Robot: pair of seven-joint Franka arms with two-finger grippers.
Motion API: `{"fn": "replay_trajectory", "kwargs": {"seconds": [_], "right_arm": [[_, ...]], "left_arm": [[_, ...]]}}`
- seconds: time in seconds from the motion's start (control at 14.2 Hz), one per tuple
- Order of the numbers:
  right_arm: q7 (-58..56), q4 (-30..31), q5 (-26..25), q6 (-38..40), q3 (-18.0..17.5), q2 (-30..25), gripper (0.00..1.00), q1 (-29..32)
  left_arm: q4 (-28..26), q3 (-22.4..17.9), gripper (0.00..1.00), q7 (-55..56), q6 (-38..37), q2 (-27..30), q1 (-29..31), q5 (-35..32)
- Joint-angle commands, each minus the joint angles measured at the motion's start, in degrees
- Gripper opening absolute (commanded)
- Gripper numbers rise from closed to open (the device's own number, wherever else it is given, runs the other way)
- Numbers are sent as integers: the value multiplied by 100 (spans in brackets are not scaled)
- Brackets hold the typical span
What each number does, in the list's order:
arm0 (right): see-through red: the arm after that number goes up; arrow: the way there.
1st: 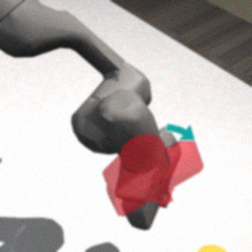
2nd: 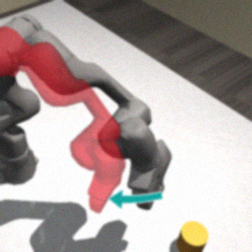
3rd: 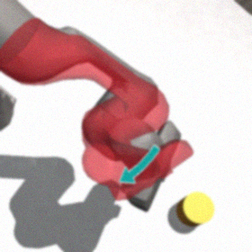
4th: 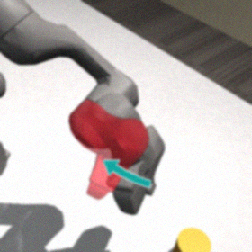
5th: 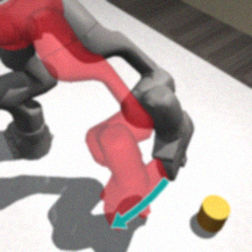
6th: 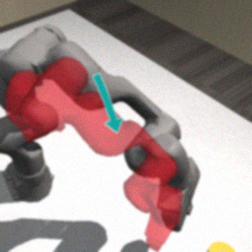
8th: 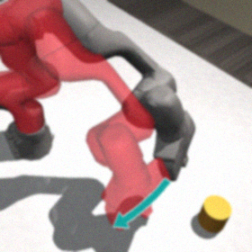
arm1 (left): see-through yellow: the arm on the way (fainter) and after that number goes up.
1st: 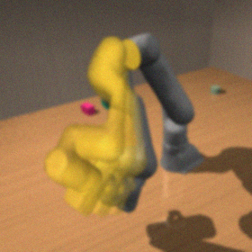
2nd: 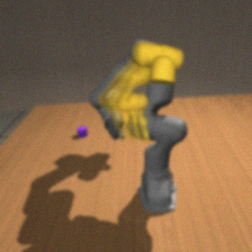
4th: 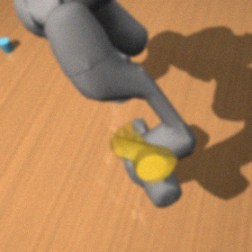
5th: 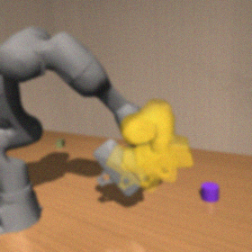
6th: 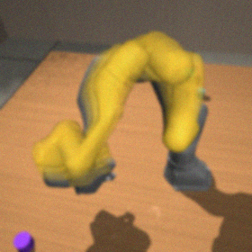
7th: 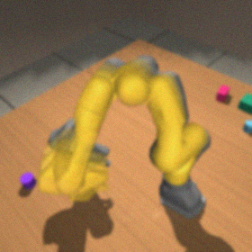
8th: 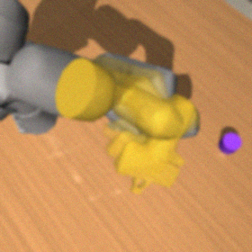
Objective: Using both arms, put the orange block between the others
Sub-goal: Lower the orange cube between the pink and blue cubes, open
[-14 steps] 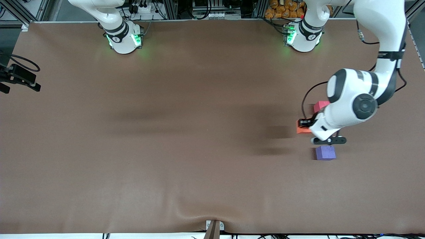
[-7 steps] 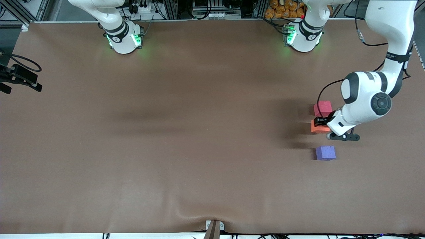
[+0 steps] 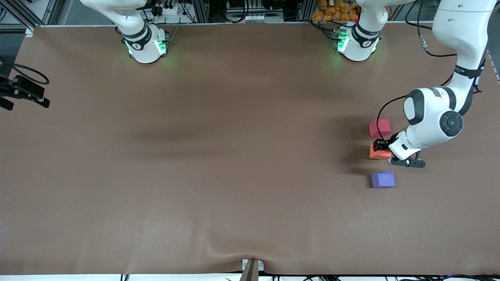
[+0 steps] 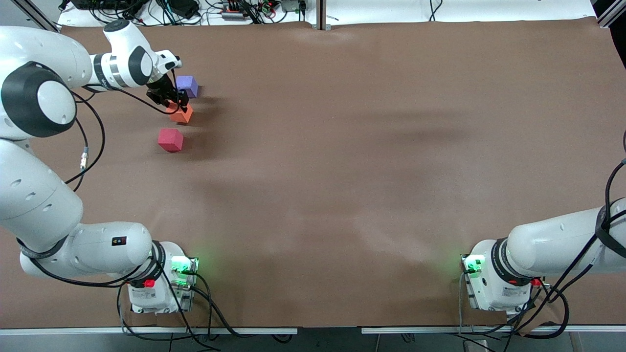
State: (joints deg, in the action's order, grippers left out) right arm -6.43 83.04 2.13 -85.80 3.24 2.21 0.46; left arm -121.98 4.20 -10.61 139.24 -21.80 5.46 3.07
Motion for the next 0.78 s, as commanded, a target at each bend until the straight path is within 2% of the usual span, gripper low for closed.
{"fn": "replay_trajectory", "kwargs": {"seconds": [0.0, 0.71], "right_arm": [[-60, -16, 16, -24, -7, 7, 100, -19], [-60, -16, 24, -15, -16, 7, 100, -19]], "left_arm": [[-54, 81, 0, -72, 279, -61, 104, -88], [-45, 81, 0, 59, 507, -167, 104, -79]]}}
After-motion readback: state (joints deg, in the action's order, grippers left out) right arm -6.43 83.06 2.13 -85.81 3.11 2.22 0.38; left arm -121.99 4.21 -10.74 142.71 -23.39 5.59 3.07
